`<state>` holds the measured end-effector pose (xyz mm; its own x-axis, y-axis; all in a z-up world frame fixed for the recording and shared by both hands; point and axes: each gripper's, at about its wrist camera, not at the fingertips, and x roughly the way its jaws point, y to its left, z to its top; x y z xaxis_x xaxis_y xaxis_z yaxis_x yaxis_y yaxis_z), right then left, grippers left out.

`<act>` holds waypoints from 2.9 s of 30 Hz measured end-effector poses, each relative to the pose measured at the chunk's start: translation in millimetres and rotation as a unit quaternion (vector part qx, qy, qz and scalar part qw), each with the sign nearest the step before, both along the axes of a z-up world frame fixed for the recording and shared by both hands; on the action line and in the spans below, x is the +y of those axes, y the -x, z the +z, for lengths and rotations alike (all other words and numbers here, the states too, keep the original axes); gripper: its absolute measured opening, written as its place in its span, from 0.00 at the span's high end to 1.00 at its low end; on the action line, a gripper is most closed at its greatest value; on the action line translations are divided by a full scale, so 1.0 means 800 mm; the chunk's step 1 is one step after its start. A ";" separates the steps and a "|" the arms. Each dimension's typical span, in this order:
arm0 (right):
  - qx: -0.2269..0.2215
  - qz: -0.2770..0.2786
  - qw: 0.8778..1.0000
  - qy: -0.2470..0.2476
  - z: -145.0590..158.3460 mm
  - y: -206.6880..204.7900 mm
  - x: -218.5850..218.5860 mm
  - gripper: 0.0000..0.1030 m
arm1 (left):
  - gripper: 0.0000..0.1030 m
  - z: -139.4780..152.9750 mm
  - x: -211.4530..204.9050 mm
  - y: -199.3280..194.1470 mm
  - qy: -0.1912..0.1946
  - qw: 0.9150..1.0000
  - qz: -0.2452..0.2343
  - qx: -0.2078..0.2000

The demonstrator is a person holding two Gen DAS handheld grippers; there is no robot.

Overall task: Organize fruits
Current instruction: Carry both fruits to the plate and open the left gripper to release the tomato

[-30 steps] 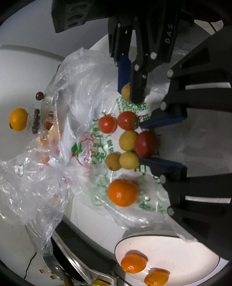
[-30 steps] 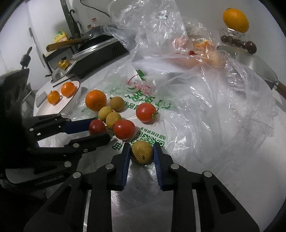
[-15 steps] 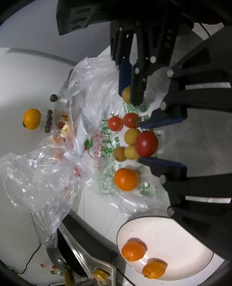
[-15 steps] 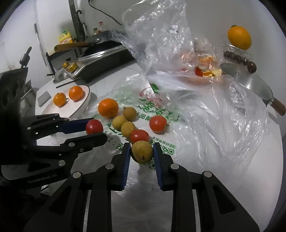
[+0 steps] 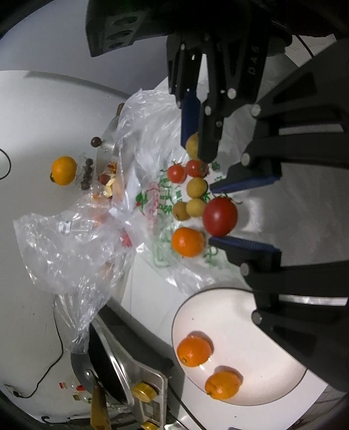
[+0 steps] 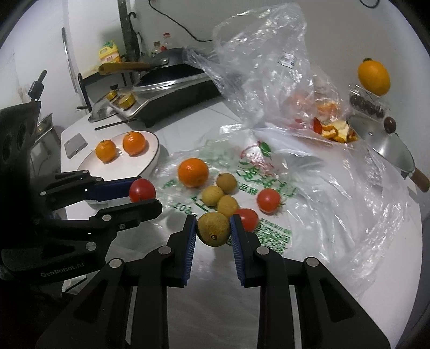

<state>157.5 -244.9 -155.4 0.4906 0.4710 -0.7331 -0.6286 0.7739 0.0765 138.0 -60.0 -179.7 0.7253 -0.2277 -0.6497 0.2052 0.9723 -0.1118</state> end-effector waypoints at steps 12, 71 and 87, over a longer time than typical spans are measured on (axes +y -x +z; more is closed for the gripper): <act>-0.009 0.018 1.000 0.018 0.010 0.015 0.046 0.73 | 0.68 0.005 0.039 0.024 0.011 1.000 0.020 -0.016; 0.016 0.086 0.996 0.031 -0.018 -0.020 0.192 0.73 | 0.68 -0.034 0.171 -0.015 -0.009 0.996 0.089 0.008; 0.027 0.100 0.994 0.029 -0.034 -0.054 0.216 0.73 | 0.66 -0.044 0.172 -0.041 -0.030 0.996 0.086 0.013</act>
